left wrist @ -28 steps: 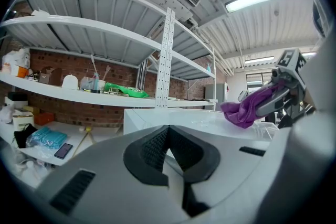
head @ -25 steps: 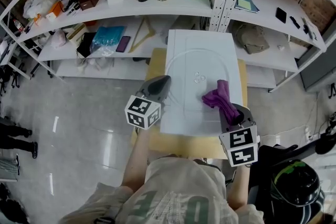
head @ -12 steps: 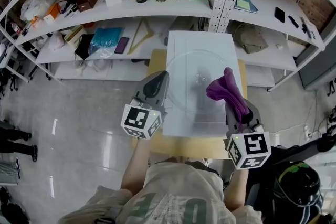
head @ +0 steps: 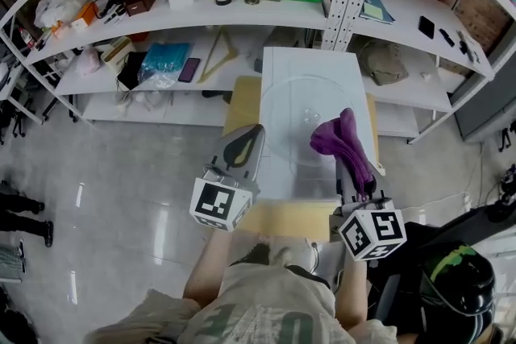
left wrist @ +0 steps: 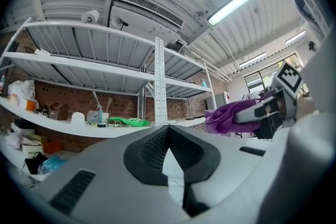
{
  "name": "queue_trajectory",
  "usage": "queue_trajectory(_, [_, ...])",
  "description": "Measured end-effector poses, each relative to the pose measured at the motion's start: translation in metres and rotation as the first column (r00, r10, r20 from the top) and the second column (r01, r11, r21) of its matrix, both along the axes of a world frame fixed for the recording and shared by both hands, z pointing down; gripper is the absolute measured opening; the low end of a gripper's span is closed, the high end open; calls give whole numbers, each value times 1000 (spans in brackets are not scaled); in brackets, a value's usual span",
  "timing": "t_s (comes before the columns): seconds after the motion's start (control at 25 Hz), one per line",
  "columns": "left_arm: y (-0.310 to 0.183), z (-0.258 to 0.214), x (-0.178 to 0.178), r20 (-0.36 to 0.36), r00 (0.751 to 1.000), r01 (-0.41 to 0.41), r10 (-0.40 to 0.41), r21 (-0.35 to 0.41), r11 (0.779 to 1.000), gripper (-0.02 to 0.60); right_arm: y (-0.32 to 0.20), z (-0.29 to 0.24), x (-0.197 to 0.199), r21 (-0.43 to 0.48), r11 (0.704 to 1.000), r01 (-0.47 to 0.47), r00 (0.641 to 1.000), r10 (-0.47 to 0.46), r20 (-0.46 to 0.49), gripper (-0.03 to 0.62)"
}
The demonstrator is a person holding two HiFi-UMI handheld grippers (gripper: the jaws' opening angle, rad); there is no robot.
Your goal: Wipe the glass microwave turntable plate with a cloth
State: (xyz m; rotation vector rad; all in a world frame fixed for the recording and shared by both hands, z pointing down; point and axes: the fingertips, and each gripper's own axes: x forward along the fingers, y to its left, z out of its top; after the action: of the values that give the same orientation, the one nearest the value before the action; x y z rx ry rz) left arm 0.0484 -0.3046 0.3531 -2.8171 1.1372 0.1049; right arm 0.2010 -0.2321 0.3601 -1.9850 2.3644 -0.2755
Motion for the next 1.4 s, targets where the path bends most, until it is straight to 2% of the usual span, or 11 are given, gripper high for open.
queue_trajectory(0.2, [59,-9,-21,-12,999,47,-46,36,998,-3,50,-5,-12,52,998,29,1000,-29,10,51])
queue_trajectory(0.48, [174,-12,-60,11,988,153,-154,54,987,-3,147,-4,-28,40,995,96,995,-96,-8,51])
queue_trajectory(0.68, [218,-14,-79,-3,982,187,-187,42,982,-3,189,-7,-33,34,995,95,995,-95,-14,51])
queue_trajectory(1.04, [282,6,-108,13,991,132,-133,25,991,-3,252,13,-57,0,999,33,999,-33,15,51])
queue_trajectory(1.4, [364,9,-169,19,998,58,-58,12,998,-3,337,7,-150,21,1000,6,1000,-6,-17,51])
